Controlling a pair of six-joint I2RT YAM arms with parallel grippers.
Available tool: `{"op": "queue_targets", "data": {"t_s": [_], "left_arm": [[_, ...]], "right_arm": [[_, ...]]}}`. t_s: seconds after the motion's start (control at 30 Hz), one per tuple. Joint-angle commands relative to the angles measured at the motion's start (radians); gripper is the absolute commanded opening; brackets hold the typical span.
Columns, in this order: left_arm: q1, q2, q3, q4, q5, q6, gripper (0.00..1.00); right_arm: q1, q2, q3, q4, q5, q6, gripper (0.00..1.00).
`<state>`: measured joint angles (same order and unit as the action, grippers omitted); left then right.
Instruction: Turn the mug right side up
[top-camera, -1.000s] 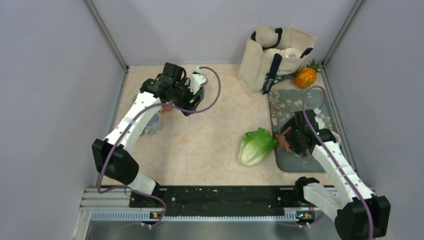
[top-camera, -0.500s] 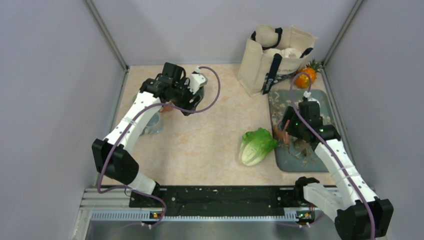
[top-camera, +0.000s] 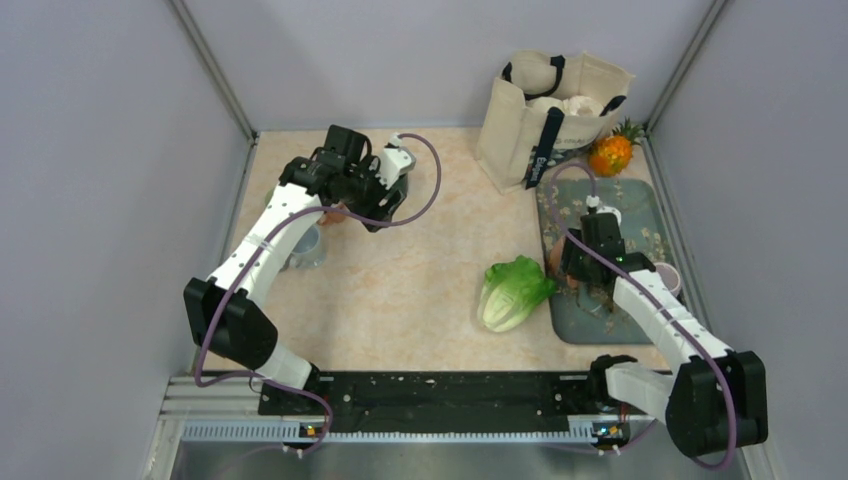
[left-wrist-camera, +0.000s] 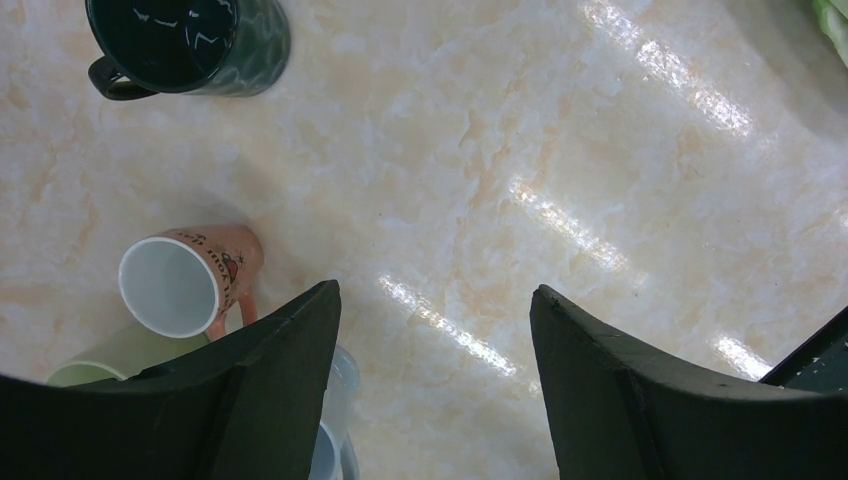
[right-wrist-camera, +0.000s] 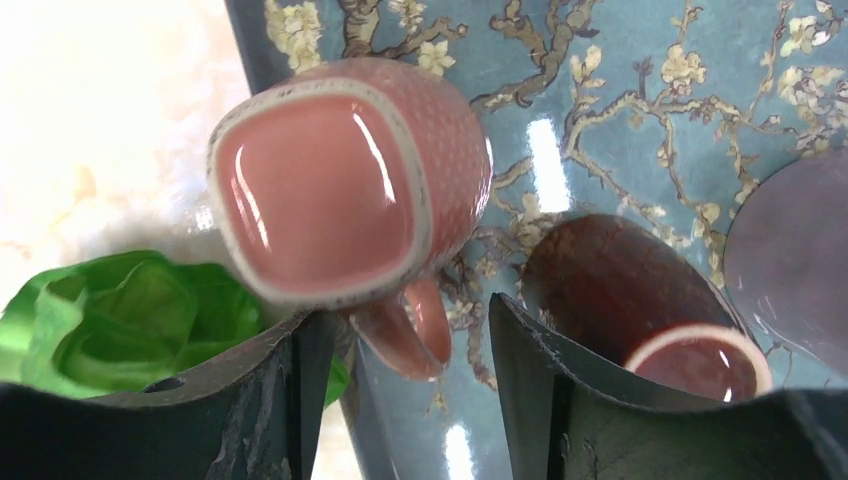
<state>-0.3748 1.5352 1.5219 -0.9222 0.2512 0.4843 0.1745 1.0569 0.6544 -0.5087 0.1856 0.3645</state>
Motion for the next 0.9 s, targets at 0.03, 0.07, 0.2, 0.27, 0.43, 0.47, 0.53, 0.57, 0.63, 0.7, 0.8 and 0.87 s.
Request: {"op": "queue_targets", "data": {"t_s": [0.03, 0.07, 0.2, 0.27, 0.43, 0.47, 0.53, 0.57, 0.63, 0.7, 0.8, 0.87], "left_arm": [[0.005, -0.037, 0.021, -0.002, 0.023, 0.014, 0.75], [0.004, -0.037, 0.021, -0.002, 0.025, 0.014, 0.75], [0.004, -0.036, 0.028, -0.02, 0.056, 0.013, 0.75], [0.006, -0.029, 0.043, -0.041, 0.068, 0.005, 0.75], [0.021, -0.016, 0.13, -0.132, 0.195, -0.037, 0.76], [0.024, -0.023, 0.141, -0.143, 0.235, -0.047, 0.76], [0.032, -0.042, 0.161, -0.154, 0.319, -0.07, 0.78], [0.042, -0.053, 0.173, -0.152, 0.356, -0.092, 0.79], [0.062, -0.073, 0.195, -0.134, 0.426, -0.163, 0.8], [0.093, -0.089, 0.215, -0.095, 0.518, -0.235, 0.81], [0.117, -0.107, 0.237, -0.018, 0.696, -0.334, 0.83], [0.116, -0.109, 0.233, 0.08, 0.823, -0.444, 0.84]], "right_arm": [[0.003, 0.081, -0.001, 0.154, 0.054, -0.056, 0.52], [0.006, 0.094, -0.001, 0.169, 0.051, -0.068, 0.46], [0.005, 0.111, 0.008, 0.196, 0.065, -0.091, 0.15], [0.005, 0.101, 0.027, 0.185, 0.086, -0.095, 0.0], [0.009, 0.029, 0.139, 0.155, 0.1, -0.116, 0.0], [0.015, 0.011, 0.168, 0.158, 0.079, -0.118, 0.0], [0.042, -0.03, 0.215, 0.189, 0.006, -0.102, 0.0], [0.061, -0.049, 0.231, 0.233, -0.047, -0.08, 0.0], [0.124, -0.079, 0.238, 0.337, -0.161, -0.015, 0.0], [0.166, -0.099, 0.23, 0.48, -0.286, 0.076, 0.0], [0.187, -0.104, 0.163, 0.819, -0.446, 0.303, 0.0], [0.211, -0.081, 0.135, 0.982, -0.492, 0.419, 0.0]]}}
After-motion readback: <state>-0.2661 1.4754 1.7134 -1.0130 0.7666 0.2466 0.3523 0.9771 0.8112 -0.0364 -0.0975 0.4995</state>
